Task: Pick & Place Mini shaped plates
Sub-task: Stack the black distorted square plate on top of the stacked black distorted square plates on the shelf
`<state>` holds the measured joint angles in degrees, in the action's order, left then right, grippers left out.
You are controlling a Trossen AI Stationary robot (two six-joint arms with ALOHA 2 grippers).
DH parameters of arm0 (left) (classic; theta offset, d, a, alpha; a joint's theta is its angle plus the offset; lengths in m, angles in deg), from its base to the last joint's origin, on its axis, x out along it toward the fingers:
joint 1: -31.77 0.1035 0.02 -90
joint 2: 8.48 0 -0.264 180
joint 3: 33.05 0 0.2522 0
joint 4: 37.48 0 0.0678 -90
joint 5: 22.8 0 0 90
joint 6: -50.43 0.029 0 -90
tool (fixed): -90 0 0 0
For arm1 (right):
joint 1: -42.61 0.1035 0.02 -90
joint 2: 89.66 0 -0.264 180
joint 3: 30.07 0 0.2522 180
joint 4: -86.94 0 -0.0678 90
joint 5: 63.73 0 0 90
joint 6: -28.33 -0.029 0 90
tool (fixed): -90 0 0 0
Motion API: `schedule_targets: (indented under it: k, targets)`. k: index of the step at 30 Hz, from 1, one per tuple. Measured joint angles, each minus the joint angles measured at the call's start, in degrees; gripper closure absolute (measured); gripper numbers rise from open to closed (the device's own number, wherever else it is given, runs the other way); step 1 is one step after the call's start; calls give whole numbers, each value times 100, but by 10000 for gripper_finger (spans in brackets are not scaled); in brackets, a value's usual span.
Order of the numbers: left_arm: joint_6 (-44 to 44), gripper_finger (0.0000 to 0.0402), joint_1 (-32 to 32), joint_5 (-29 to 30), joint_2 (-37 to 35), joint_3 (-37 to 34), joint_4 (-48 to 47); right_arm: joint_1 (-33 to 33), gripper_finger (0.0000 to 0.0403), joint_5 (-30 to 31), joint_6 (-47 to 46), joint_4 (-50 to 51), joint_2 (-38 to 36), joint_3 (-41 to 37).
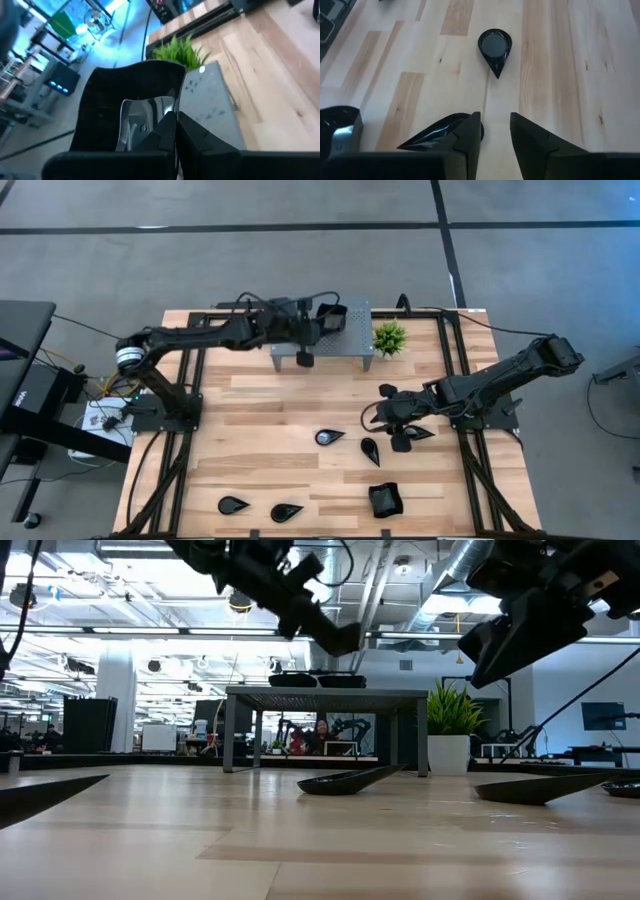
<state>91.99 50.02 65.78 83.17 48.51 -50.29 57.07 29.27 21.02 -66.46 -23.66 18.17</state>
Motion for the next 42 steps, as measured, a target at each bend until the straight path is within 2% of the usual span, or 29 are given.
schedule_targets:
  k: [5,12,21,27,37,42]
  targets:
    - [20,394,331,-50,266,-5,424,-52,302,0,431,-4,0,2]
    - [20,383,466,-25,585,-8,609,-363,302,-2,483,-5,0,0]
    - [2,326,275,541,761,-10,1063,-784,302,-4,478,-7,0,0]
    - [-127,302,-403,544,401,-3,1401,-826,302,-13,443,-14,0,0]
    - [-2741,307,-2123,-587,139,-3,1135,-802,302,-11,287,-22,0,0]
    - [-2990,307,-2954,-785,353,-12,933,-727,302,-13,-64,20,0,2]
